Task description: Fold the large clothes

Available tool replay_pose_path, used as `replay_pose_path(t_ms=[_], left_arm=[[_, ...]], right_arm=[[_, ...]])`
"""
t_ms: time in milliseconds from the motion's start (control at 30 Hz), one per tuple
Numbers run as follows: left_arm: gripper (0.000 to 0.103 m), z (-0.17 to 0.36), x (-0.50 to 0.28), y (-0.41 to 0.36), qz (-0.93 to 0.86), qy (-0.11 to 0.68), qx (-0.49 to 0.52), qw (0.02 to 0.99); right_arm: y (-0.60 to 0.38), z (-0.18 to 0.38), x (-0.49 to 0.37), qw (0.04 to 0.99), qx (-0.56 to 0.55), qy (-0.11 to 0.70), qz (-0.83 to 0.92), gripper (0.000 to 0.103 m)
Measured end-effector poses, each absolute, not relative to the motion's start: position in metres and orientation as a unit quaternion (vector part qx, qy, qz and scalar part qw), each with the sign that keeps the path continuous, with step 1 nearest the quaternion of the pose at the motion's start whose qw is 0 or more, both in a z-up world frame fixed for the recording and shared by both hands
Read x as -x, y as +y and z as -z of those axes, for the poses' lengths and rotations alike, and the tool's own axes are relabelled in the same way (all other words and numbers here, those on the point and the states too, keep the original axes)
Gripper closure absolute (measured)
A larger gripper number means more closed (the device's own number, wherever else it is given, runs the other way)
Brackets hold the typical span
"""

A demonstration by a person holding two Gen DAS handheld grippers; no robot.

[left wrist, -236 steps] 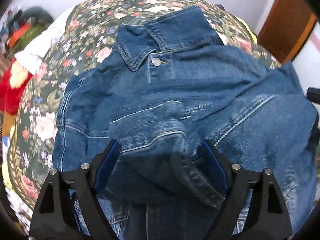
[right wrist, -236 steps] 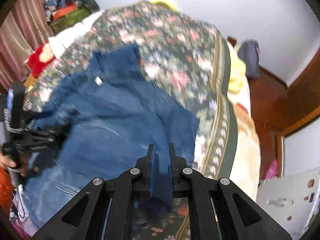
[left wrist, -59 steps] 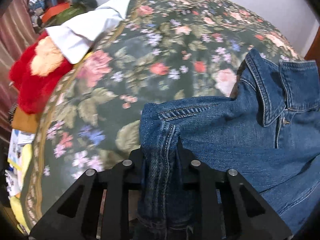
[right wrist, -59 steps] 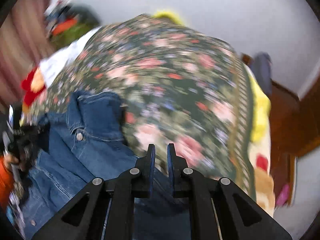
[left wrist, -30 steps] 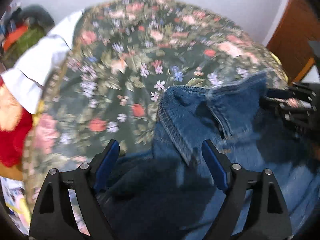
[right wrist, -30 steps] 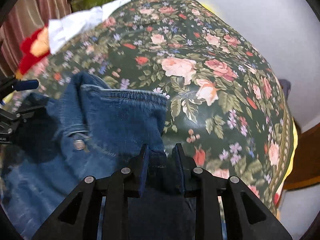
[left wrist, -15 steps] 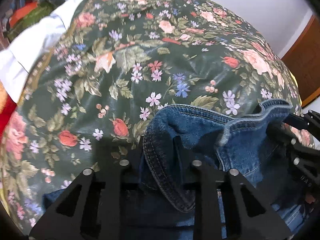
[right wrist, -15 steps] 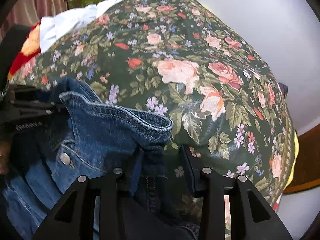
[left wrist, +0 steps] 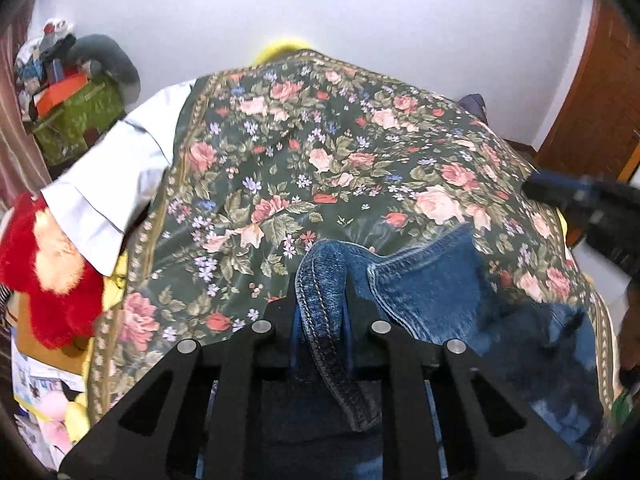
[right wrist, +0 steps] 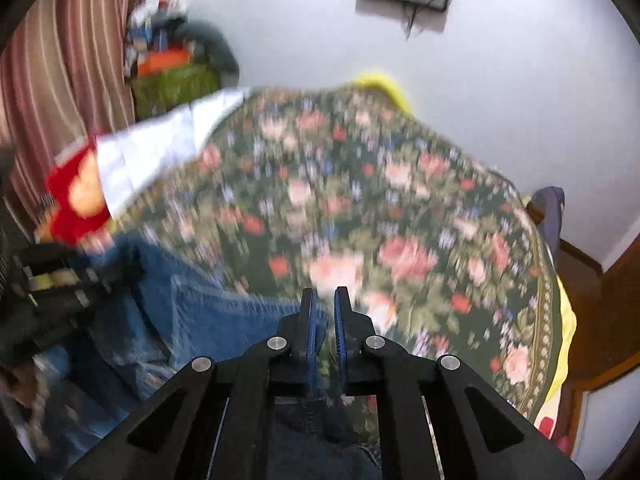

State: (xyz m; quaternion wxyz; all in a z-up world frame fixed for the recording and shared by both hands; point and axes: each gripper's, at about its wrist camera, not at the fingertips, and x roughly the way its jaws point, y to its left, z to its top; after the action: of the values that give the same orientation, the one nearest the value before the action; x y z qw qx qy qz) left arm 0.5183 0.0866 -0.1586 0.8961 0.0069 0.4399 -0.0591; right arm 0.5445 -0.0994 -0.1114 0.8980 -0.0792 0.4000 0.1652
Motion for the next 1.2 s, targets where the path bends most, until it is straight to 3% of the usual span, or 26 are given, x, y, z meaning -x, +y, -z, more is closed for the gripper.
replay_pose_path(t_ms=[233,500,733,1033,1100,1200], left_arm=[[0.087,0.163,-0.451,0.08,0.087,0.452,-0.045,0.887],[0.088,0.158,-0.348,0.074,0.13,0.44,-0.062,0.886],[0.088,0.194,-0.292,0.079,0.125,0.482,-0.039,0.866],[0.087,0.256,-0.27,0.082,0.096,0.538,0.006,0.837],[0.097,0.272,-0.27,0.083,0.076,0.564,-0.004,0.822],[0.097,0.286,-0.265,0.093,0.058,0.582,-0.013,0.811]], right_arm=[[-0.112,0.074,-0.486,0.895,0.068,0.395,-0.197,0.096],[-0.181,0.099,-0.402,0.879,0.063,0.447,-0.154,0.096],[-0.223,0.119,-0.334,0.867,0.042,0.476,-0.142,0.096],[-0.254,0.194,-0.322,0.841,0.059,0.536,-0.049,0.096],[-0.256,0.219,-0.327,0.824,0.074,0.561,-0.021,0.096],[-0.267,0.232,-0.332,0.815,0.046,0.578,-0.023,0.096]])
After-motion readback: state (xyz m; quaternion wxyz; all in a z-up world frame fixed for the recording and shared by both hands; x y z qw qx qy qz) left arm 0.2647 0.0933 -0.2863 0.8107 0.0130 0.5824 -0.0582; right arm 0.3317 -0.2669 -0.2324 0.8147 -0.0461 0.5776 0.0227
